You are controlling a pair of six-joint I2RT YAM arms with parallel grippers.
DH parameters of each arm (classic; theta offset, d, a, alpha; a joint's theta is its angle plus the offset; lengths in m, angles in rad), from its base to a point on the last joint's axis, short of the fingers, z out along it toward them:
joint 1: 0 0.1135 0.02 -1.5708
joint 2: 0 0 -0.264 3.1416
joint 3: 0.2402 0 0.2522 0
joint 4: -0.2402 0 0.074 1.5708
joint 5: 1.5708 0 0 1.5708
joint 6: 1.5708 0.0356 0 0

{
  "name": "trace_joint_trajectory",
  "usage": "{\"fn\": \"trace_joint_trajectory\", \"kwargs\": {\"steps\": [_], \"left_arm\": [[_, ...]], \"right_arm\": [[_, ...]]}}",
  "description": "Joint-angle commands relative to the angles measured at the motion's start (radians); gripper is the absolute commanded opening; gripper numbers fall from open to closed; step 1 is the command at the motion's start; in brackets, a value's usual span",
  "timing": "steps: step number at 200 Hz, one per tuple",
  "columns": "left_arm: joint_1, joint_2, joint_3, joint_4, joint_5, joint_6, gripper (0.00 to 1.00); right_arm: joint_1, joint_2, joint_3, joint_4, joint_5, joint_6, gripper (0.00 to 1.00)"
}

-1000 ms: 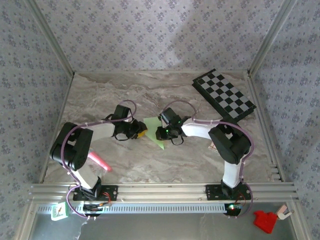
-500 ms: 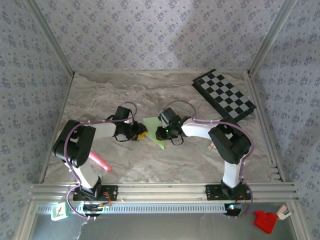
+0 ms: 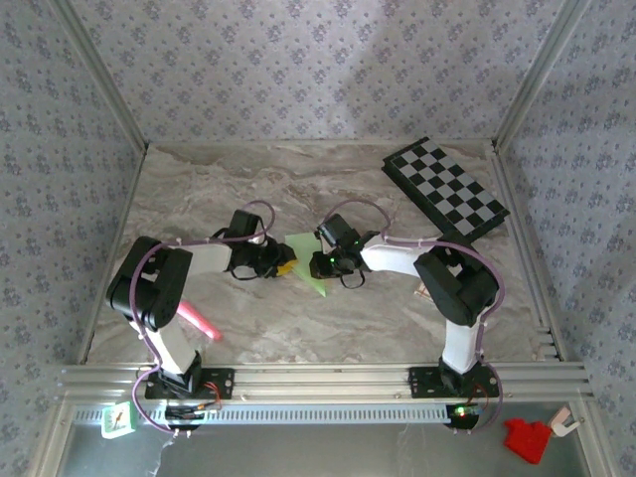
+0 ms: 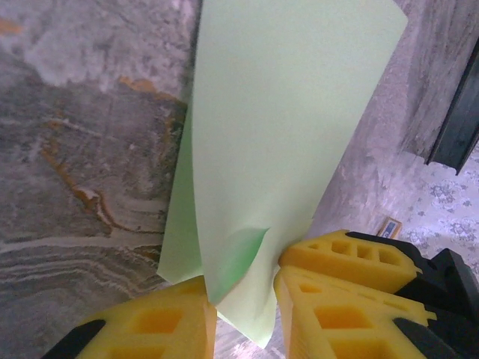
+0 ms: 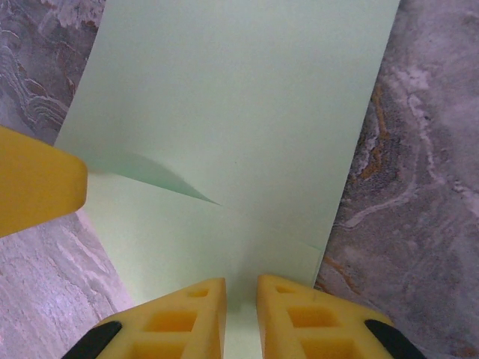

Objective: Fold a paper plane with a square sheet of paper (pick it up from the middle)
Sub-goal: Fourth fold the wing at the center of the table.

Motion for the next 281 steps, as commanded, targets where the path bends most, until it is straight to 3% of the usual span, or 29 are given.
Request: {"fn": "trace_joint_trajectory", "kwargs": {"steps": [1, 80, 175, 281], "left_arm": [[-0.005, 0.007, 0.019, 0.031, 0.035, 0.046, 0.28], [0.025, 0.048, -0.023, 0.135, 0.071, 0.103, 0.27], [0.028, 0.078, -0.021, 0.142, 0.098, 0.111, 0.20], [0.034, 0.039, -0.038, 0.156, 0.073, 0.056, 0.12]], "right_arm": [[-0.004, 0.032, -0.018, -0.022, 0.000, -0.004, 0.21], [-0.007, 0.030, -0.033, -0.016, -0.010, -0.012, 0.20], [-0.009, 0.026, -0.036, -0.015, -0.001, -0.015, 0.20], [-0.010, -0.073, -0.032, 0.036, 0.005, -0.078, 0.30]]}}
